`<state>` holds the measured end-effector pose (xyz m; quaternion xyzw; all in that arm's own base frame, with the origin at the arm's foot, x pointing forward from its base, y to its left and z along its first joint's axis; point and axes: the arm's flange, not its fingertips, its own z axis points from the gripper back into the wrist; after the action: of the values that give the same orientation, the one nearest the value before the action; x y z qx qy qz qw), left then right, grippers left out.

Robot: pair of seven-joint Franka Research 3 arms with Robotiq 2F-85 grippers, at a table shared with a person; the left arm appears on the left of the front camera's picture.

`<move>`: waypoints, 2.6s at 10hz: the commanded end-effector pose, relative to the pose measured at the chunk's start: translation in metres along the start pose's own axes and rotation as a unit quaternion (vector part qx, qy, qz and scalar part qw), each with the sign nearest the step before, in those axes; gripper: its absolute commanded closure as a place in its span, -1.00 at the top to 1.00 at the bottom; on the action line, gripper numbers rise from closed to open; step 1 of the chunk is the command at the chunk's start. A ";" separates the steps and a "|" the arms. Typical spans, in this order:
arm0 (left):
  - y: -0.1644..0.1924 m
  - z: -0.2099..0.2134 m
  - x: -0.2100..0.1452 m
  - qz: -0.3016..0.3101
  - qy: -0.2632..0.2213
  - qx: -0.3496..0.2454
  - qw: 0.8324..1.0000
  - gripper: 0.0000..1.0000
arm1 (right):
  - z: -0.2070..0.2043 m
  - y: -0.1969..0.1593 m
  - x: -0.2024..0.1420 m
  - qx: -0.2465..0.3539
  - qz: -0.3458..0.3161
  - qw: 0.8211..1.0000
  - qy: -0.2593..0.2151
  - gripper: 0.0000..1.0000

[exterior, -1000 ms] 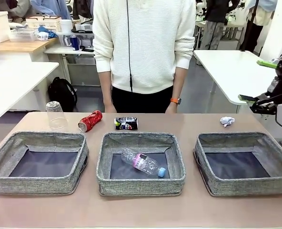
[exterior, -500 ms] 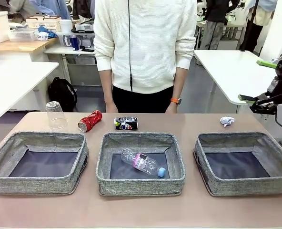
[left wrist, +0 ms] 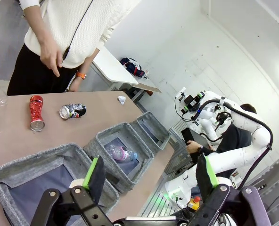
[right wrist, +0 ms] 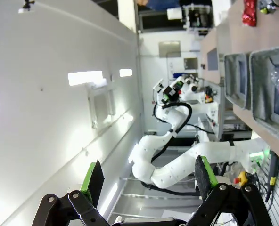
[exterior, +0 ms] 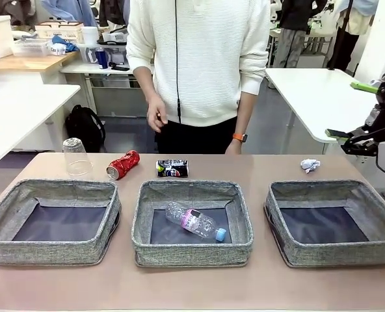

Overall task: Sort the waste into the appropriate baskets.
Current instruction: Pick up the waste item pointed out by the person.

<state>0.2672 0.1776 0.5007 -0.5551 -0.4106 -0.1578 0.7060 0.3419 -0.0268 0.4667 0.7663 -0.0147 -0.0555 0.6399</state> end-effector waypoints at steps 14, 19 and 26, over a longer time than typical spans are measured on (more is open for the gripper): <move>-0.053 -0.137 0.065 -0.015 0.246 0.347 0.905 1.00 | 0.002 -0.003 -0.002 -0.003 0.011 1.000 0.009 1.00; -0.003 -0.353 0.089 -0.083 0.447 0.482 0.749 1.00 | 0.002 -0.003 -0.002 -0.003 0.011 1.000 0.009 1.00; 0.042 -0.387 0.050 -0.113 0.396 0.494 0.766 1.00 | 0.002 -0.003 -0.002 -0.003 0.011 1.000 0.009 1.00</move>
<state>0.4652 -0.1427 0.4920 0.0199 -0.1741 -0.2214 0.9593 0.3422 -0.0262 0.4650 0.7658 -0.0140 -0.0551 0.6406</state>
